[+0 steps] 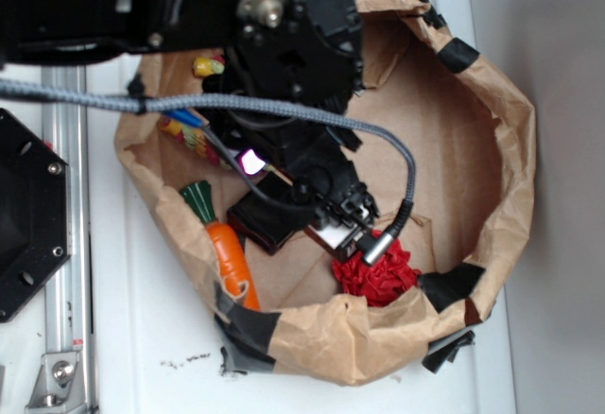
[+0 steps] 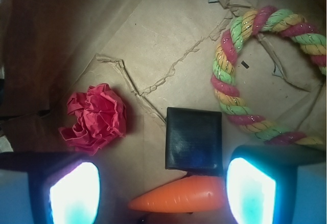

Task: Grab the black box.

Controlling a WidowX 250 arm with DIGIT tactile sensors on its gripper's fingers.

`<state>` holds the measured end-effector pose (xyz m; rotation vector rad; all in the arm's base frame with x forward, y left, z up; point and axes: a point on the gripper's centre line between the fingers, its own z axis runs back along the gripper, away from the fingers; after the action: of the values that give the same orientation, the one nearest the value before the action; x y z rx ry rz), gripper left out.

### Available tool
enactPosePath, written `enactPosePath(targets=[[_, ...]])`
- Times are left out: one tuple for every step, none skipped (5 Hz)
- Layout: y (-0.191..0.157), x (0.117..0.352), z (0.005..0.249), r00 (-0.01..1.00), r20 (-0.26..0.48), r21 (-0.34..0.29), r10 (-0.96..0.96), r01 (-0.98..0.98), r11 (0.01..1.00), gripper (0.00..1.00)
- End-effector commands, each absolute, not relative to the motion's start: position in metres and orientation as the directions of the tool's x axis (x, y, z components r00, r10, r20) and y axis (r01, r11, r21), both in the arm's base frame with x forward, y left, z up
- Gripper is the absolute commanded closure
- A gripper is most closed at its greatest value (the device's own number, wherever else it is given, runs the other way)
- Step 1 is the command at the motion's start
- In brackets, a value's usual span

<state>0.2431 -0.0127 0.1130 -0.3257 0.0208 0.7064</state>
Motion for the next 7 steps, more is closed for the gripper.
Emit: enactPosePath(targets=[[-0.016, 0.220, 0.018, 0.718, -0.151, -0.102, 0.679, -0.695, 0.712, 0.00], [-0.038, 0.209, -0.009, 0.735, -0.208, -0.142, 0.645, -0.675, 0.724, 0.00], [-0.076, 0.215, -0.025, 0.753, -0.269, -0.263, 0.601, -0.658, 0.706, 0.00], [-0.082, 0.218, -0.008, 0.782, -0.223, -0.278, 0.582, -0.624, 0.731, 1.00], [-0.055, 0.221, 0.030, 0.853, -0.080, -0.242, 0.516, -0.519, 0.820, 1.00], [-0.015, 0.225, 0.080, 0.890, 0.172, -0.135, 0.422, -0.403, 0.905, 1.00], [0.002, 0.227, 0.129, 0.844, 0.359, -0.022, 0.399, -0.420, 0.907, 1.00]])
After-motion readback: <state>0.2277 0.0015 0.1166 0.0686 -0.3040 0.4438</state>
